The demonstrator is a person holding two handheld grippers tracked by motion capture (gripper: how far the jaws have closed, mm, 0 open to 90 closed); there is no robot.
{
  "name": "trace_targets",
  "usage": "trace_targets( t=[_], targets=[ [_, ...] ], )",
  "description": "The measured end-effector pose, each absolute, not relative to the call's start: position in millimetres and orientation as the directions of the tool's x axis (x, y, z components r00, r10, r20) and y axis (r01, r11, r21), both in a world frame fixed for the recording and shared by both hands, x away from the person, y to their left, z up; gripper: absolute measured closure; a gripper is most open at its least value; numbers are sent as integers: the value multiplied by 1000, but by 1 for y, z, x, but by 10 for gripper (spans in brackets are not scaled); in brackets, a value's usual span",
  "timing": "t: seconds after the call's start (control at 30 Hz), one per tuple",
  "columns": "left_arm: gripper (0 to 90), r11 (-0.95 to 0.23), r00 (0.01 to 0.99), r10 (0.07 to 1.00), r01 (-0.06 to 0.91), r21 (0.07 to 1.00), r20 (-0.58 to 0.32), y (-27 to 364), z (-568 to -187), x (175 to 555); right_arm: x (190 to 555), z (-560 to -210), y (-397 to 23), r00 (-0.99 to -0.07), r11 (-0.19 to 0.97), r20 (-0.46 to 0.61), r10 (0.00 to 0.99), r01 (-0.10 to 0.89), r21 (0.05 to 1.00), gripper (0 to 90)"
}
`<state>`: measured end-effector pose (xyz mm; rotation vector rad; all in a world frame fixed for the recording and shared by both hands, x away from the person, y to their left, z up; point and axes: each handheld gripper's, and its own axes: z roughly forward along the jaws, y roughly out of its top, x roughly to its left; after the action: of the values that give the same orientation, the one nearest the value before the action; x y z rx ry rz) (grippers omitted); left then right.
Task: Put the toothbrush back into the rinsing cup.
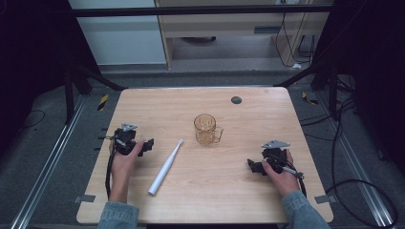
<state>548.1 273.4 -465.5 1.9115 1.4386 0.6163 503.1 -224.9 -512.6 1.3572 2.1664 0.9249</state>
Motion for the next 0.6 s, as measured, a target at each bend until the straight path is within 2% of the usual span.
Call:
trace_targets(
  t=[0.1, 0.33, 0.43, 0.47, 0.53, 0.6],
  targets=[
    [53, -208, 283, 959, 655, 726, 19, 273, -461, 545, 503, -513, -225, -436, 302, -2, 900, 620, 724, 3],
    [102, -224, 292, 956, 693, 685, 17, 267, -452, 541, 503, -513, -225, -436, 303, -3, 900, 620, 724, 3],
    [86, -220, 280, 960, 702, 677, 21, 265, -451, 539, 503, -513, -225, -437, 303, -3, 900, 620, 724, 3],
    [86, -184, 288, 957, 709, 681, -41, 262, -451, 540, 503, -513, -225, -436, 303, -3, 900, 621, 723, 3],
    [86, -180, 299, 952, 712, 678, -62, 261, -452, 541, 503, -513, -225, -436, 303, -3, 900, 621, 723, 3],
    [86, -199, 302, 953, 709, 676, -36, 257, -450, 543, 503, -513, -225, -436, 303, -3, 900, 620, 723, 3]
  ],
)
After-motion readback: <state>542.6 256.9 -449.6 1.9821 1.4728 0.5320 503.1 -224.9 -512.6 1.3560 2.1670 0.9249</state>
